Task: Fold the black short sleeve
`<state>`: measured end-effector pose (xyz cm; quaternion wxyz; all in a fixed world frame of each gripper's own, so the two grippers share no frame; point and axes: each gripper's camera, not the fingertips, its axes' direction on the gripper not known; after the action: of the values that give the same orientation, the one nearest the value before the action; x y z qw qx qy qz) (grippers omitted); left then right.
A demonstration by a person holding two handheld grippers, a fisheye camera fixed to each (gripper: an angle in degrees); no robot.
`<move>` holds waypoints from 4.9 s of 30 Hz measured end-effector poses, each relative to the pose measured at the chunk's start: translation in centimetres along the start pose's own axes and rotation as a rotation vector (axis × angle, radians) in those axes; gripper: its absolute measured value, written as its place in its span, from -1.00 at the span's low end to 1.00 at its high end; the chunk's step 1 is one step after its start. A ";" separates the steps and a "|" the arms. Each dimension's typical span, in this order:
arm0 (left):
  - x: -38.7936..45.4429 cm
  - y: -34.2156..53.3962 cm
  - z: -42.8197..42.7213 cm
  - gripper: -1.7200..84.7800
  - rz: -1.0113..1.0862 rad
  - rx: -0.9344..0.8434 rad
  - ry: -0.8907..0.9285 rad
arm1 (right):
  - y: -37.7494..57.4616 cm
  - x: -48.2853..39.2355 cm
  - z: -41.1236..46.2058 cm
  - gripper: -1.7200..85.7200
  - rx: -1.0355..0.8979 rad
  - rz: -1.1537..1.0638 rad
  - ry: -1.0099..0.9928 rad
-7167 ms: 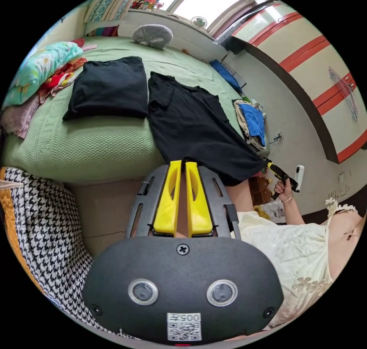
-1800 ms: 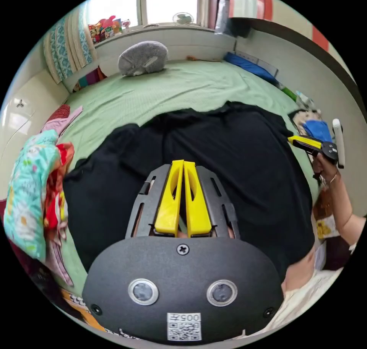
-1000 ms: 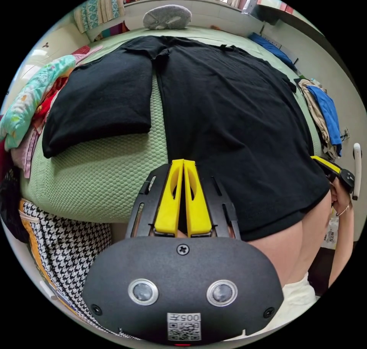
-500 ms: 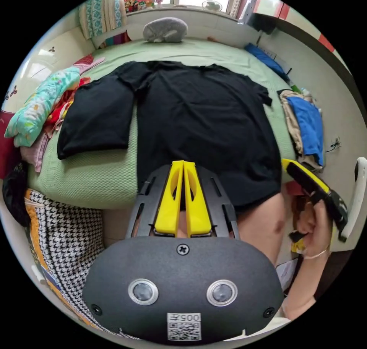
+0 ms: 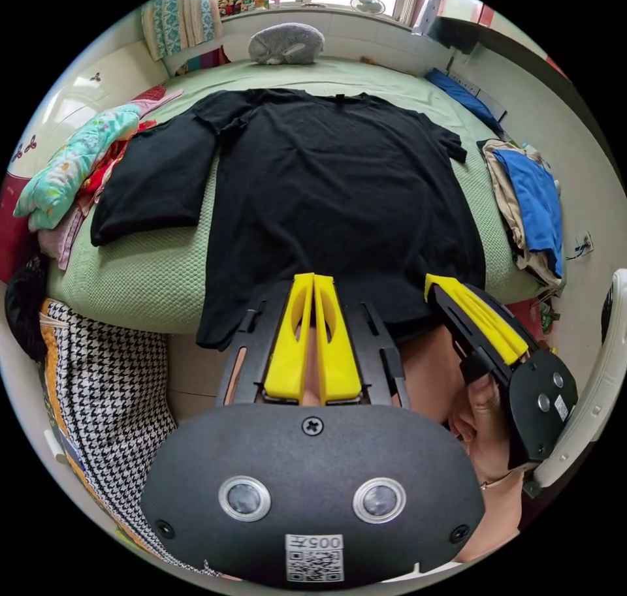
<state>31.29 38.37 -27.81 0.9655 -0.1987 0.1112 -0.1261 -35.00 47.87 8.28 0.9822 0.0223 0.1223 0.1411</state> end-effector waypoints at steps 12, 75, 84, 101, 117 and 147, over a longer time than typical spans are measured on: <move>3.7 2.0 0.1 -0.98 0.064 -0.004 -0.134 | 1.7 0.5 -0.4 -0.98 0.012 0.002 -0.047; -0.1 3.6 -1.3 -0.97 -0.016 -0.017 0.075 | 2.3 4.2 0.2 -0.99 -0.020 0.002 -0.133; -1.1 3.3 -1.3 -0.97 -0.019 -0.021 0.096 | 2.1 4.4 0.2 -0.99 -0.019 0.001 -0.121; -3.1 2.5 -1.0 -0.97 -0.033 -0.027 0.136 | 1.5 5.2 0.5 -0.99 -0.028 0.014 -0.144; -4.5 1.7 -0.3 -0.97 -0.037 -0.026 0.148 | 1.0 5.7 0.4 -0.99 -0.034 0.006 -0.140; -6.7 -0.2 2.6 -0.98 -0.050 -0.024 0.179 | 0.2 8.4 -1.2 -0.99 -0.035 0.006 -0.146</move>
<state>25.65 41.04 -24.30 0.9459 -0.2006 0.1936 -0.1660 -27.52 50.42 5.15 0.9883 0.0156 0.0479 0.1440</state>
